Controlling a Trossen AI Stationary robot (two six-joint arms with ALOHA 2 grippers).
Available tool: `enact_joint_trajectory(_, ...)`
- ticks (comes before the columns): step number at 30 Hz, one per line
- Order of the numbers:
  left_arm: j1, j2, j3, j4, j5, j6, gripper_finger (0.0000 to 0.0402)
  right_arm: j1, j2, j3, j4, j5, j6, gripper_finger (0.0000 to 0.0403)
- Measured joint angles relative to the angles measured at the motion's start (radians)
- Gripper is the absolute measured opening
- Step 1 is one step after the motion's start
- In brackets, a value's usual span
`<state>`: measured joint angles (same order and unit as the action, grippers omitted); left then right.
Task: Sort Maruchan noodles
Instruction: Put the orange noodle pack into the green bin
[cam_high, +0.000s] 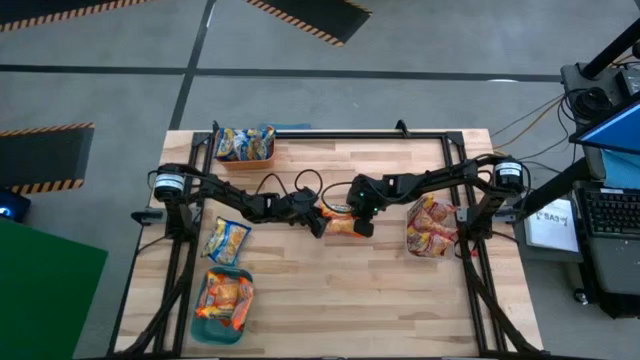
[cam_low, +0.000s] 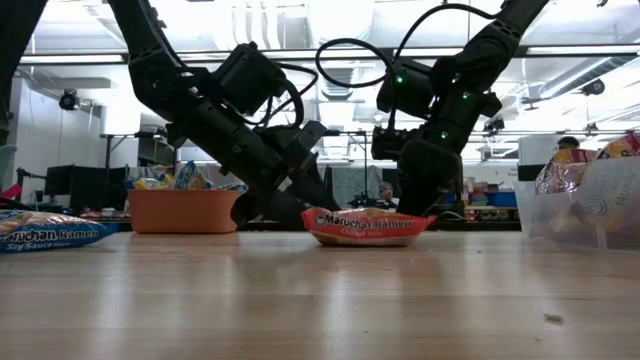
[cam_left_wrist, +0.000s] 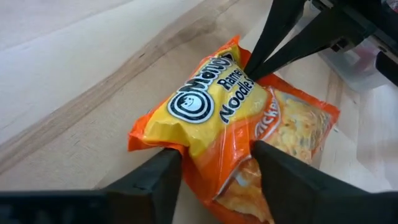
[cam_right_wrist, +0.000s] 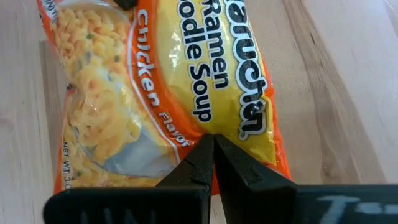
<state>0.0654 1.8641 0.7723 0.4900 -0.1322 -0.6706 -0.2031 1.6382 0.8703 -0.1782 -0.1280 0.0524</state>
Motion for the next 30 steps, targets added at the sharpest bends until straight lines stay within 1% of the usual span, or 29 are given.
enact_joint_trajectory(5,0.000,0.000,0.000,-0.001,0.000,0.018,0.0109,0.000,-0.014,0.000,-0.001,0.000,-0.001,0.0009)
enact_joint_trajectory(10,0.000,-0.006,0.000,-0.004,0.015,0.061,0.0036,0.000,-0.093,0.000,-0.014,0.000,-0.022,0.0009)
enact_joint_trajectory(12,0.000,-0.014,0.000,-0.011,0.022,0.089,0.0013,-0.002,-0.140,0.000,-0.026,0.000,-0.046,0.0009)
enact_joint_trajectory(16,0.000,-0.049,0.000,-0.019,0.042,0.158,0.0013,-0.021,-0.254,0.000,-0.038,-0.002,-0.103,0.0009)
enact_joint_trajectory(22,-0.010,-0.161,0.000,-0.022,0.078,0.320,0.0007,-0.086,-0.413,-0.001,-0.018,0.000,-0.158,0.0009)
enact_joint_trajectory(25,-0.017,-0.233,0.000,-0.030,0.092,0.388,0.0006,-0.113,-0.456,-0.008,-0.006,0.000,-0.170,0.0009)
enact_joint_trajectory(30,-0.028,-0.355,0.000,-0.098,0.100,0.463,0.0005,-0.139,-0.476,-0.021,-0.007,0.000,-0.185,0.0009)
